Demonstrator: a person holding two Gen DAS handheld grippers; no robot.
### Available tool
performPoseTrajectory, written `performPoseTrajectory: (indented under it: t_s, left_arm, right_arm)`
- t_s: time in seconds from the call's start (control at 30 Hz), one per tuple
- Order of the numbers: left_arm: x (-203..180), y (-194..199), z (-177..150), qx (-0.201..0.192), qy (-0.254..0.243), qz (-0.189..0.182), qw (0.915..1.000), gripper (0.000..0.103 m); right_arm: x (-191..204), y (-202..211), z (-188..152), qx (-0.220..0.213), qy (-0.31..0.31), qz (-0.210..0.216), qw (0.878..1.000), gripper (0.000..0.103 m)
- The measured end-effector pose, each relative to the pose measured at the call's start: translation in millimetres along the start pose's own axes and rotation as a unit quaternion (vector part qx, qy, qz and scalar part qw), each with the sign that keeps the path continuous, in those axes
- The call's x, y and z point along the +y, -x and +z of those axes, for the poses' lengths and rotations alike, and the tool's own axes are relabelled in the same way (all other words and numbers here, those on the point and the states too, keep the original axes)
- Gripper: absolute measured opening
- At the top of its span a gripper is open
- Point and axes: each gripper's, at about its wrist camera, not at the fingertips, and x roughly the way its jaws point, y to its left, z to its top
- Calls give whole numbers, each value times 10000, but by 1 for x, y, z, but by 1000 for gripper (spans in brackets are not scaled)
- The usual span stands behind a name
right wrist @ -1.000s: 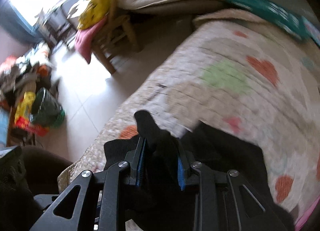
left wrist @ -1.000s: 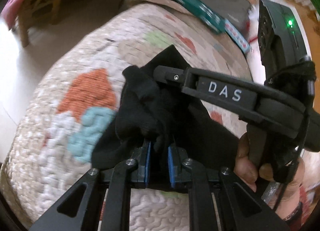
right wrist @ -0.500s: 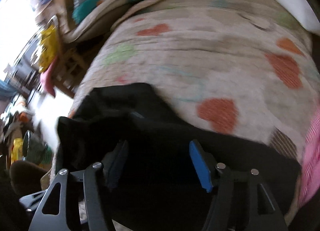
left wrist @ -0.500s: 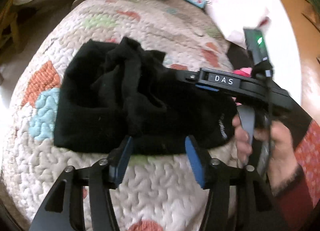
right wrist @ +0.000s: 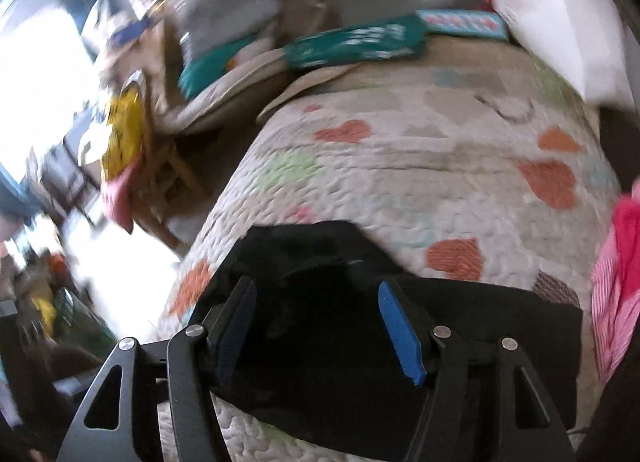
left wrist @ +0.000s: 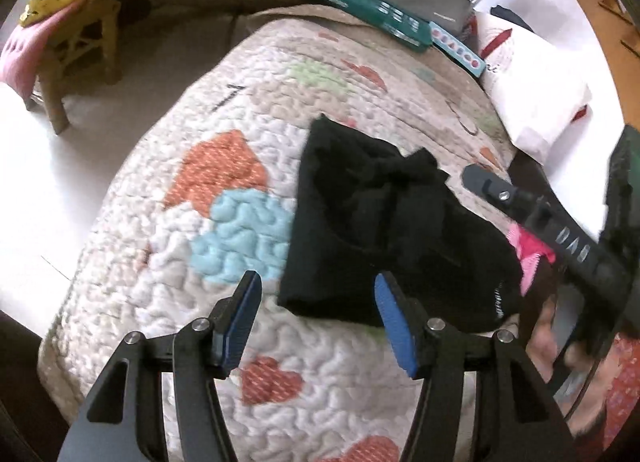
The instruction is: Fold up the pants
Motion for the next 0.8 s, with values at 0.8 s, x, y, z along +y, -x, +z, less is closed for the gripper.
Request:
performPoseTrajectory:
  t_s: [0.8]
  left_arm:
    - [-15,-49,35,98,-309,-120,9994,58]
  right_arm:
    - [-96,-21,-55,221,-2296,-1471,9619,65]
